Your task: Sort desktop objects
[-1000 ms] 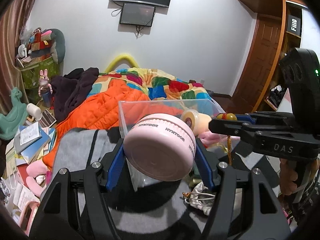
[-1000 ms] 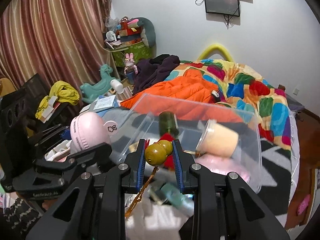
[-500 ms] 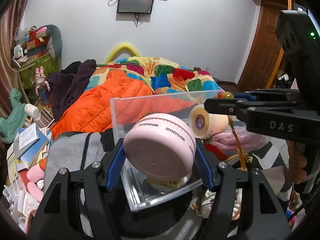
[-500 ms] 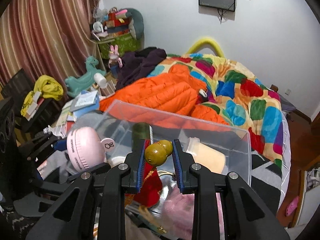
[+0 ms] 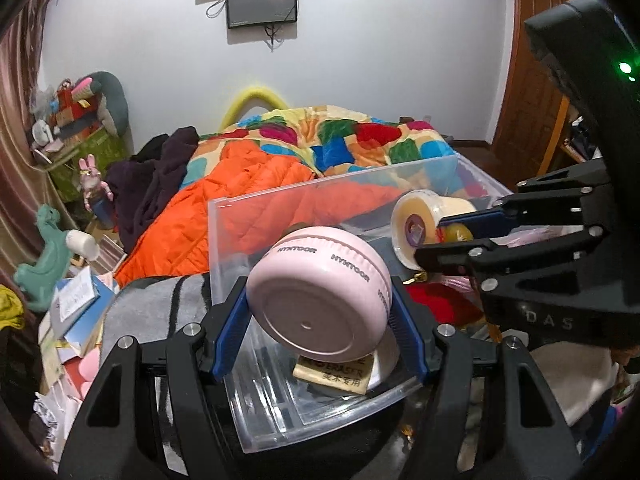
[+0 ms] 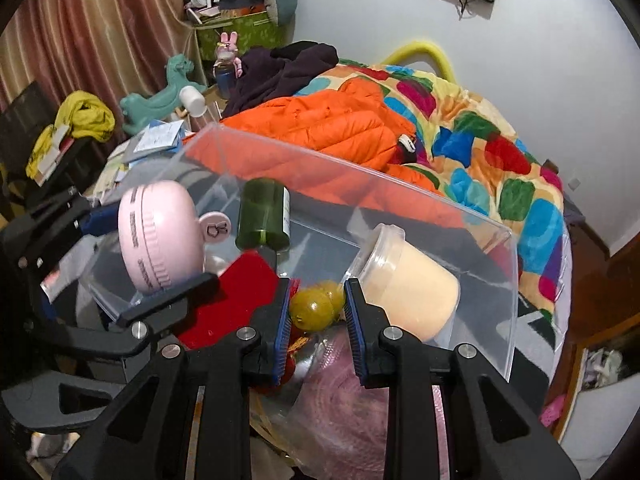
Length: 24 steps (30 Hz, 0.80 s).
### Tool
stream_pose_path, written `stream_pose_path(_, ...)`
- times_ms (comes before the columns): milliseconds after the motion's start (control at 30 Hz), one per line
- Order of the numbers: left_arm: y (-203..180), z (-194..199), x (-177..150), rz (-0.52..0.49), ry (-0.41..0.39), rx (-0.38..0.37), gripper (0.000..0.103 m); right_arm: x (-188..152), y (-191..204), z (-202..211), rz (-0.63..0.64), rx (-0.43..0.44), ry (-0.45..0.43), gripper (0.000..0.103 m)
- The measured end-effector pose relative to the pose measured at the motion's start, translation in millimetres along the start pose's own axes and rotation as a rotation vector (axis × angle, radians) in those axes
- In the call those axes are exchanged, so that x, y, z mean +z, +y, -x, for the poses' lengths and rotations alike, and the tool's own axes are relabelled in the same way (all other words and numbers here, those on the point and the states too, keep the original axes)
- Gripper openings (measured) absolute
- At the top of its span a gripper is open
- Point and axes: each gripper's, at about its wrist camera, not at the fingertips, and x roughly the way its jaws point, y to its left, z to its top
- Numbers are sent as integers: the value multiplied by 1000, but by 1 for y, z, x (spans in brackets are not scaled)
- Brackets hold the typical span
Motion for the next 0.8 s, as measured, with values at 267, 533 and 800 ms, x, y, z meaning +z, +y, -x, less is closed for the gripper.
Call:
stream_pose_path(267,0,-1,0,1,7,3,68,-3,-6,5,-3,-15,1,26)
stream_pose_path(533,0,9,2,9,-2,-10,75,-10,-17,20,-32,-19,-29,45)
stream_pose_path(800,2,23,2,24,-15,-20,82,-25,-26,45,-76,8,-62,45)
